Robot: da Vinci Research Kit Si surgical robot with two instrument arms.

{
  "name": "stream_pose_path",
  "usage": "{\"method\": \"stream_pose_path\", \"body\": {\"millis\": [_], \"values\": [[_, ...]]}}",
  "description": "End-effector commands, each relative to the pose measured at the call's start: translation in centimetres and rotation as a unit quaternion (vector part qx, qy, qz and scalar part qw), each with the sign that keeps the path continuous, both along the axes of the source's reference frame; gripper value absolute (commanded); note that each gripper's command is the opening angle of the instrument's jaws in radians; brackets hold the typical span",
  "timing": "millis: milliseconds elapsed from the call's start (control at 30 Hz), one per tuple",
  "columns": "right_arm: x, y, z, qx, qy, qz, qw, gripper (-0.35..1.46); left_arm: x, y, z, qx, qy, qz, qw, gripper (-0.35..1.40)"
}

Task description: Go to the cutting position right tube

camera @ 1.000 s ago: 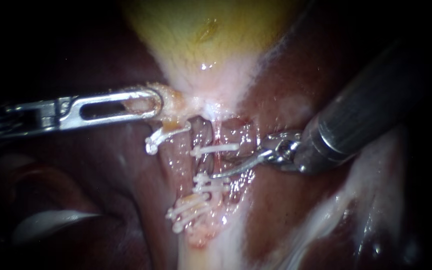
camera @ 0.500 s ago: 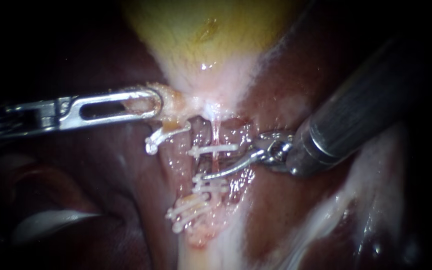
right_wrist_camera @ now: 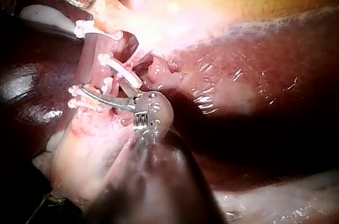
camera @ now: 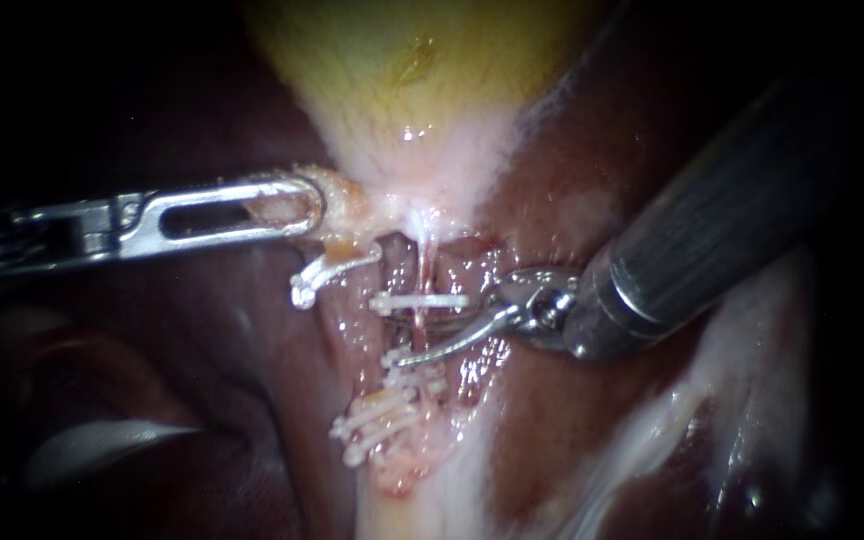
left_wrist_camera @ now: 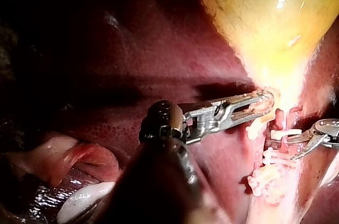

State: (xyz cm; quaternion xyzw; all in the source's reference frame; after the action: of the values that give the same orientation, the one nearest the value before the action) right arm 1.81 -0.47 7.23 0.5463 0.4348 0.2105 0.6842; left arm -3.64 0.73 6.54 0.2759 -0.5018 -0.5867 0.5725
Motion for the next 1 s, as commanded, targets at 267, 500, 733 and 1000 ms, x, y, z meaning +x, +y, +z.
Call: {"method": "stream_pose_path", "body": {"millis": [267,500,733,1000], "values": [[0.02,-0.03,-0.07,0.003,0.007,0.003,1.0000,1.36,0.00,0.00,0.00,0.000,0.000,0.000,1.0000,-0.35],[0.08,-0.05,-0.24,0.014,0.027,0.005,0.9995,1.36,0.00,0.00,0.00,0.000,0.000,0.000,1.0000,-0.35],[0.11,-0.05,-0.29,0.016,0.031,0.006,0.9994,1.36,0.00,0.00,0.00,0.000,0.000,0.000,1.0000,-0.35],[0.14,-0.05,-0.29,0.014,0.040,0.011,0.9991,1.36,0.00,0.00,0.01,0.000,0.000,0.000,1.0000,-0.35]]}}
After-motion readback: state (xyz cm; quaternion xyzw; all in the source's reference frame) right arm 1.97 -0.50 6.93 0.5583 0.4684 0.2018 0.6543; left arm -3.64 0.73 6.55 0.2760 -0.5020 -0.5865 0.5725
